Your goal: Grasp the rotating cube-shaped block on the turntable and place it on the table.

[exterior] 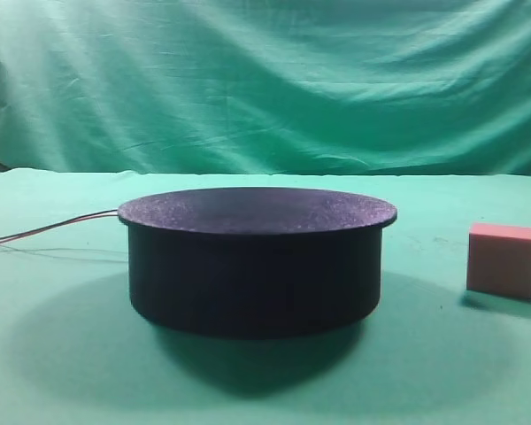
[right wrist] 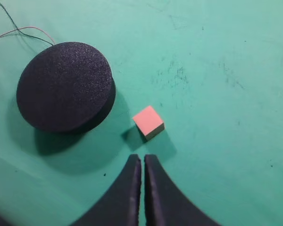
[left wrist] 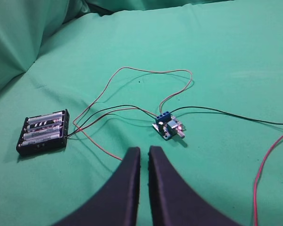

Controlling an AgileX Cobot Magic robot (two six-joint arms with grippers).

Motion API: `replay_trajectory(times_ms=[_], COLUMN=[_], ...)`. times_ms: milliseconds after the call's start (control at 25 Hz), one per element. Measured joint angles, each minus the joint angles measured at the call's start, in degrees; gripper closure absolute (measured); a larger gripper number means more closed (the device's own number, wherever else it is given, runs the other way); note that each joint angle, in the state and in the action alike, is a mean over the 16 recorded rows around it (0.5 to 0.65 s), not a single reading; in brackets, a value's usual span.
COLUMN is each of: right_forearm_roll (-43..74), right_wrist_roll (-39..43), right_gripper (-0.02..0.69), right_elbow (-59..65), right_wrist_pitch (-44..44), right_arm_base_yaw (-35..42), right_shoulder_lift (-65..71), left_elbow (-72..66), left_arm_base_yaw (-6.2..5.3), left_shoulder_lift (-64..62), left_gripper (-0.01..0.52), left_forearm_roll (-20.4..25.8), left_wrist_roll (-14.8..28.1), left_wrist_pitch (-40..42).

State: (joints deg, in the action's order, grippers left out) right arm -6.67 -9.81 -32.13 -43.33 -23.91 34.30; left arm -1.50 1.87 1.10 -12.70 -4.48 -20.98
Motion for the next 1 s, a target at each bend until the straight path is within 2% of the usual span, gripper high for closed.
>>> replay_trajectory(times_ms=[480,720,1000], right_forearm_roll=[-2.1,-3.3,-4.0], right_wrist_roll=[-2.0,-1.9,-1.9], right_gripper=[0.665,0.665,0.665], right_elbow=[23.6,31.2,33.5], right_wrist_pitch=[19.9,22.8,22.4], right_arm_base_yaw=[14.9,18.1,18.5], right_shoulder_lift=[-24.0,-32.3,-34.8], left_elbow=[0.0,0.0,0.0], left_arm_base_yaw=[0.00,0.00,0.00], left_shoulder_lift=[0.0,0.0,0.0], left_gripper=[0.514,0.514,0.514], left_forearm_roll=[0.0,0.0,0.0], left_wrist_roll=[0.0,0.0,0.0], left_wrist_pitch=[0.0,0.0,0.0])
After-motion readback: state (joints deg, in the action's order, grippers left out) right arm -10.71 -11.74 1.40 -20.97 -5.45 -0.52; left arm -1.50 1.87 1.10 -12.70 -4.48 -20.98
